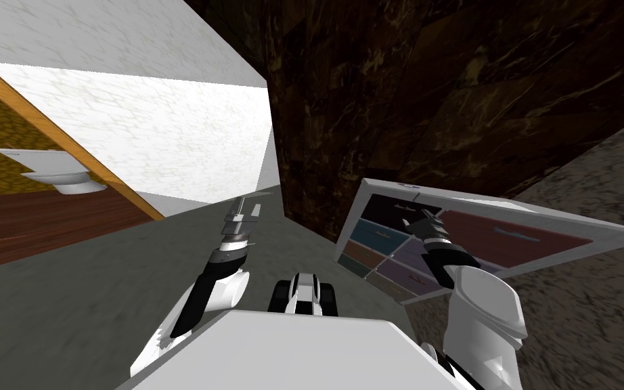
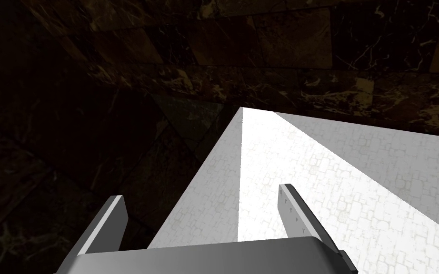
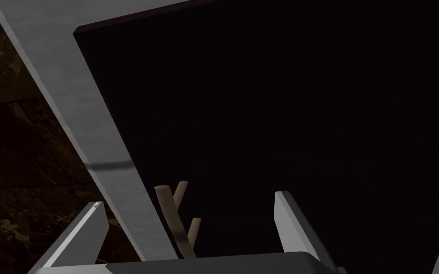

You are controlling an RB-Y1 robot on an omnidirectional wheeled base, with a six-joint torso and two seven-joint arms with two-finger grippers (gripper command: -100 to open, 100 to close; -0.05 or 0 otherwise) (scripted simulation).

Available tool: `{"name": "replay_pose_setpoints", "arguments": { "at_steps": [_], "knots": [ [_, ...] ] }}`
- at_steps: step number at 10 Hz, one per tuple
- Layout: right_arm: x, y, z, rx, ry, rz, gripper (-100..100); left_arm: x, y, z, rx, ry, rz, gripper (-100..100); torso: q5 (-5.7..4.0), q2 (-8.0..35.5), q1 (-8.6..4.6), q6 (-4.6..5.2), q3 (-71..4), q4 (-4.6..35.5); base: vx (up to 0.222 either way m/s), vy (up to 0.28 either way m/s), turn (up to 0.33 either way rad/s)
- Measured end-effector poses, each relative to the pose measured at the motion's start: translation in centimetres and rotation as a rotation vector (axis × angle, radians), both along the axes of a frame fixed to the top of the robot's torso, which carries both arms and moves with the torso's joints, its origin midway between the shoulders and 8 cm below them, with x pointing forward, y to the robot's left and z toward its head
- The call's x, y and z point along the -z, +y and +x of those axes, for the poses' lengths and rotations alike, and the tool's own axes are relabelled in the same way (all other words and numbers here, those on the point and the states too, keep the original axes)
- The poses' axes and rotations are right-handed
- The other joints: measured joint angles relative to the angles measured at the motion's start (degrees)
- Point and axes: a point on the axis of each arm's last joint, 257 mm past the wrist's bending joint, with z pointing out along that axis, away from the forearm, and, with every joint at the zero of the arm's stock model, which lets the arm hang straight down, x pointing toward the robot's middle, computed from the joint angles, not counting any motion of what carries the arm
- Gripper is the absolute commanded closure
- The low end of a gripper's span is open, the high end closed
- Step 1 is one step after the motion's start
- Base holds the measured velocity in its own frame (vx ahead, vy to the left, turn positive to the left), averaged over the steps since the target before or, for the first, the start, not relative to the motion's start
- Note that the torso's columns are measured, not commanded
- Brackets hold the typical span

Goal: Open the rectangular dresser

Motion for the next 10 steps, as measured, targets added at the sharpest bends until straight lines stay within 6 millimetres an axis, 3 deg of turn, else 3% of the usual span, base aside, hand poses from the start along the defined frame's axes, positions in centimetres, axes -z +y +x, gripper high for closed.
{"name": "replay_pose_setpoints", "arguments": {
  "at_steps": [5,6,10],
  "knots": [
    [-1.2,-1.6,-0.4,0.026,0.018,-0.04,-100,0.0,0.0,0.0,0.0,0.0,0.0,0,0.01,-0.27,0.03,-0.01,-0.17,-0.08,0.049,0.009,-0.007],
    [-1.3,-1.6,-0.3,0.025,0.017,-0.038,100,0.0,0.0,0.0,0.0,0.0,0.0,0,0.01,0.0,0.05,-0.01,-0.02,-0.02,-0.05,-0.003,0.044],
    [-2.2,-1.2,-0.3,0.022,0.002,-0.051,100,0.0,0.0,0.0,0.0,0.0,0.0,0,-0.26,0.11,-0.07,0.07,0.11,-0.11,-0.107,0.065,-0.035]
  ]
}}
